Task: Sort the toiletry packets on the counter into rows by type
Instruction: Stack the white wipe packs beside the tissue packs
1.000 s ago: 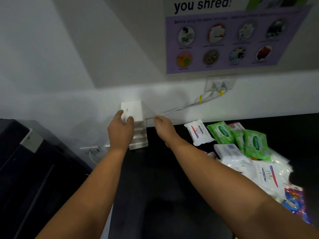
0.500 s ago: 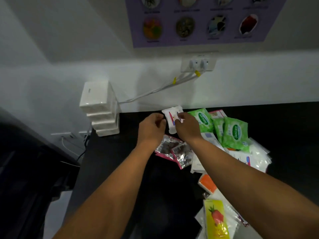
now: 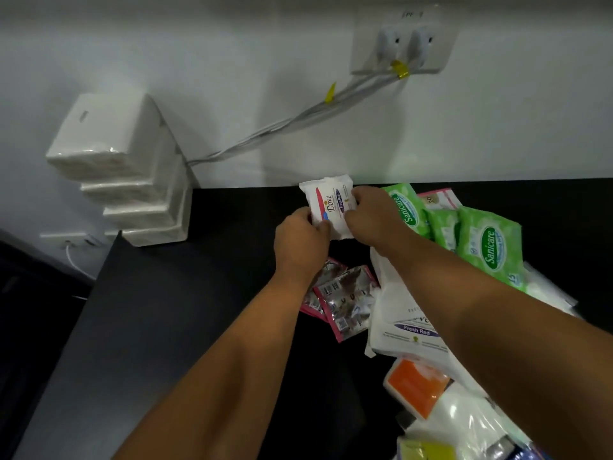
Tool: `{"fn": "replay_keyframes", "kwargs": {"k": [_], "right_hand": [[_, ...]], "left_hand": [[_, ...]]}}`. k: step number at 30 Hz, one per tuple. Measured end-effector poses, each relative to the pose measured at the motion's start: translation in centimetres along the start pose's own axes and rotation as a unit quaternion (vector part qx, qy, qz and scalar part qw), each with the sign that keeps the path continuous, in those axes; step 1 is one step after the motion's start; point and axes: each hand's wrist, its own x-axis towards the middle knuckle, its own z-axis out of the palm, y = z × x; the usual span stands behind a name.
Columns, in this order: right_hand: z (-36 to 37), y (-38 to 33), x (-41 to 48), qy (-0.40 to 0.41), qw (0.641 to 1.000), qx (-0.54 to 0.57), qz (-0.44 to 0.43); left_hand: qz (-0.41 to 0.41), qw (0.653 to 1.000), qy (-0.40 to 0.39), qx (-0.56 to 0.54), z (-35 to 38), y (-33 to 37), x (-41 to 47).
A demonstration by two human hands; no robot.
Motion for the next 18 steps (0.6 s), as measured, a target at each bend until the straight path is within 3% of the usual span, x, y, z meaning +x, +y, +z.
{"fn": "replay_keyframes", "kwargs": {"k": [2,7,12,18], "right_hand": [[0.4,-0.2,0.2,0.023,1.0,0.0,-0.012],[2.2,-2.2,-0.4,0.058,0.988,0.139,-0.036],[5.7,-6.1,-1.1,0.011,0.98,0.19,-0.061],[9.9,-8.9,-1.1,-0.06,0.976,0.202,-0.053]], "left_hand": [[-0.018,0.999,0.013,-0.028,0.0,-0.2,0.2],[-0.015,0.992,0.071,-0.098,-2.7,-0.9,0.0],[-0.015,0.985,0.156,-0.072,-6.8,-3.6,-0.3],[-0.023,0.988,0.151,0.008,-9.3,-7.0,0.7]]}}
